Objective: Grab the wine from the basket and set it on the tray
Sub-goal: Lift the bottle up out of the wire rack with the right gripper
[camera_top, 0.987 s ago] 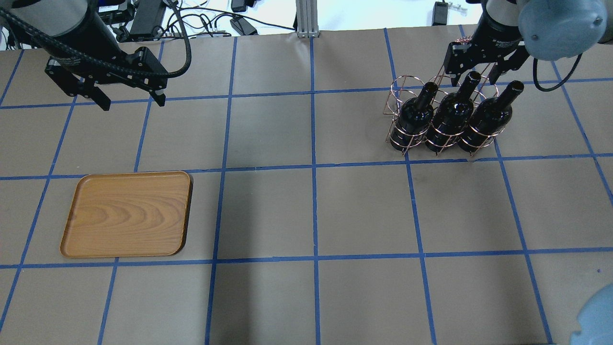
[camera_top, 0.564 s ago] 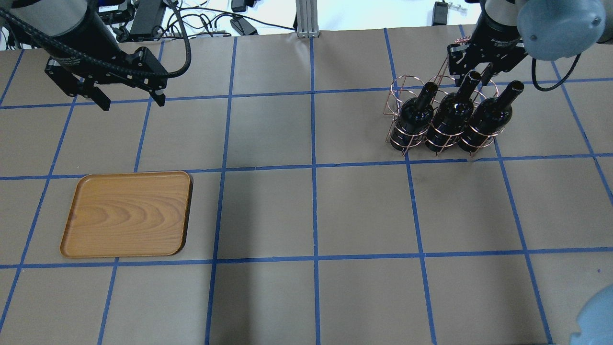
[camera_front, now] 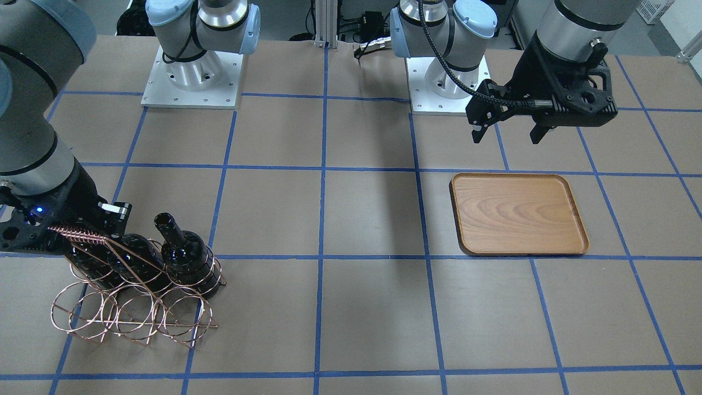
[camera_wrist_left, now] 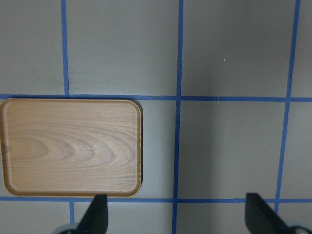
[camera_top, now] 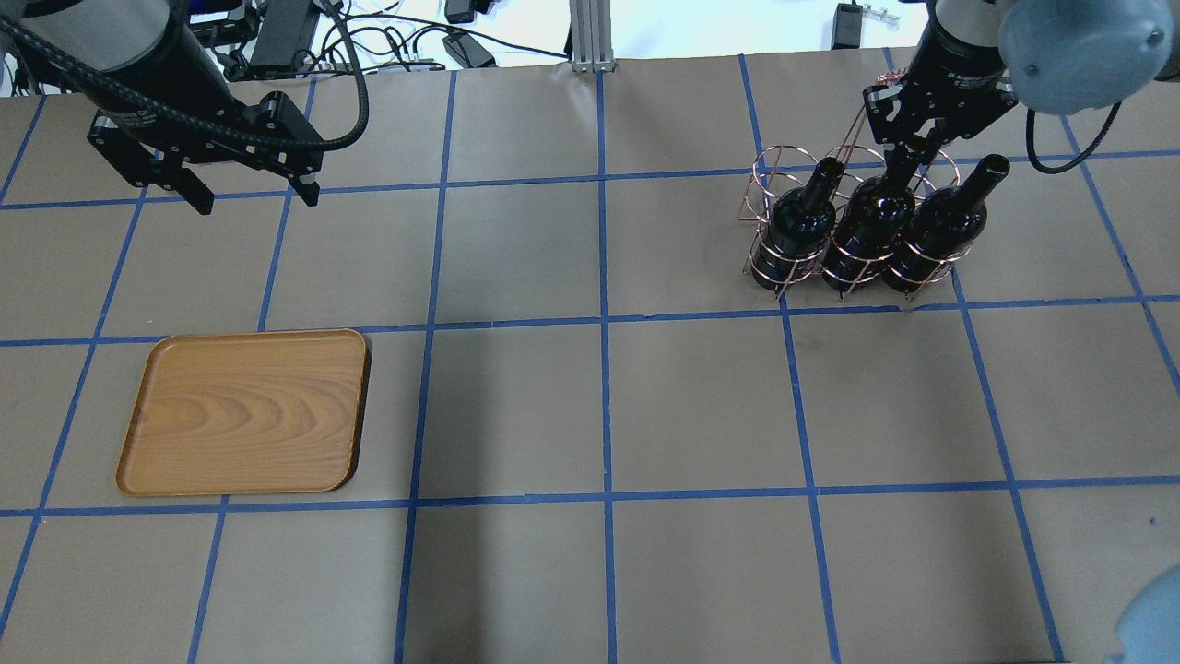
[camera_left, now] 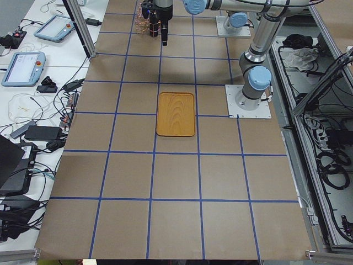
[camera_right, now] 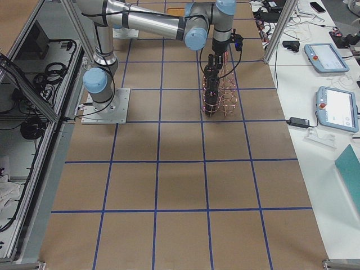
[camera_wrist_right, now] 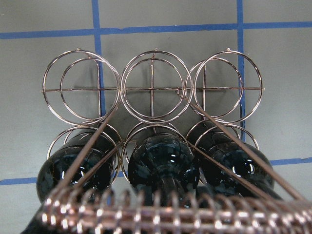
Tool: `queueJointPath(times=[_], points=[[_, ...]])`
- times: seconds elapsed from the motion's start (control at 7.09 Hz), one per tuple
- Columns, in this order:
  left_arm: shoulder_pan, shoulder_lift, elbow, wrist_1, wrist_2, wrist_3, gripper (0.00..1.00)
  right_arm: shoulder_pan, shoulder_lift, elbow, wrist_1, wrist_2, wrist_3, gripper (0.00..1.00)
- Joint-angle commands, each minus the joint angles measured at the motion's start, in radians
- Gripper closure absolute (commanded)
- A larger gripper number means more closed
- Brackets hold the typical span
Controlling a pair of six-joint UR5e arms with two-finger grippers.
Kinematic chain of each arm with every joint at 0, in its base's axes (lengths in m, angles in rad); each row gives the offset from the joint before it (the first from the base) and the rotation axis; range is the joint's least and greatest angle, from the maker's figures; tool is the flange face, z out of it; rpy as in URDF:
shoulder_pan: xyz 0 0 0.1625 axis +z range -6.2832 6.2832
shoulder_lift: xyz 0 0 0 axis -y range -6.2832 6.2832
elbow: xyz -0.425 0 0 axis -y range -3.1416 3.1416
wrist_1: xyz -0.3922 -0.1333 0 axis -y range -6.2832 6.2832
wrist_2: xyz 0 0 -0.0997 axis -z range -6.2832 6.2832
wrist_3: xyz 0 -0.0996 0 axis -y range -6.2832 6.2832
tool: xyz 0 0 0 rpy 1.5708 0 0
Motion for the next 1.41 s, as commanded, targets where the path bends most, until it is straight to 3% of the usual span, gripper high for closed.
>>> queueJointPath(times=[0.0,0.42,0.71,0.85,0.99,1.13,1.27], points=[[0.000,0.001,0.000,0.000,0.000,-0.001,0.00,0.000,-0.058,-0.017,0.010,0.000,0.000,0.75],[0.000,0.003,-0.005,-0.002,0.002,-0.001,0.00,-0.003,-0.120,-0.154,0.213,-0.011,0.000,0.74],[0.000,0.003,-0.006,-0.002,0.000,-0.001,0.00,-0.003,-0.138,-0.162,0.261,-0.011,0.000,0.74],[0.000,0.003,-0.006,-0.002,0.000,-0.001,0.00,-0.001,-0.144,-0.153,0.354,-0.005,0.000,0.75],[0.000,0.003,-0.006,-0.002,0.000,-0.001,0.00,0.012,-0.163,-0.128,0.408,0.003,0.032,0.79],[0.000,0.003,-0.006,-0.002,0.000,-0.001,0.00,0.055,-0.224,-0.041,0.435,0.005,0.104,0.84],[0.000,0.003,-0.006,-0.002,0.000,-0.001,0.00,0.104,-0.282,0.081,0.377,0.008,0.182,0.84]])
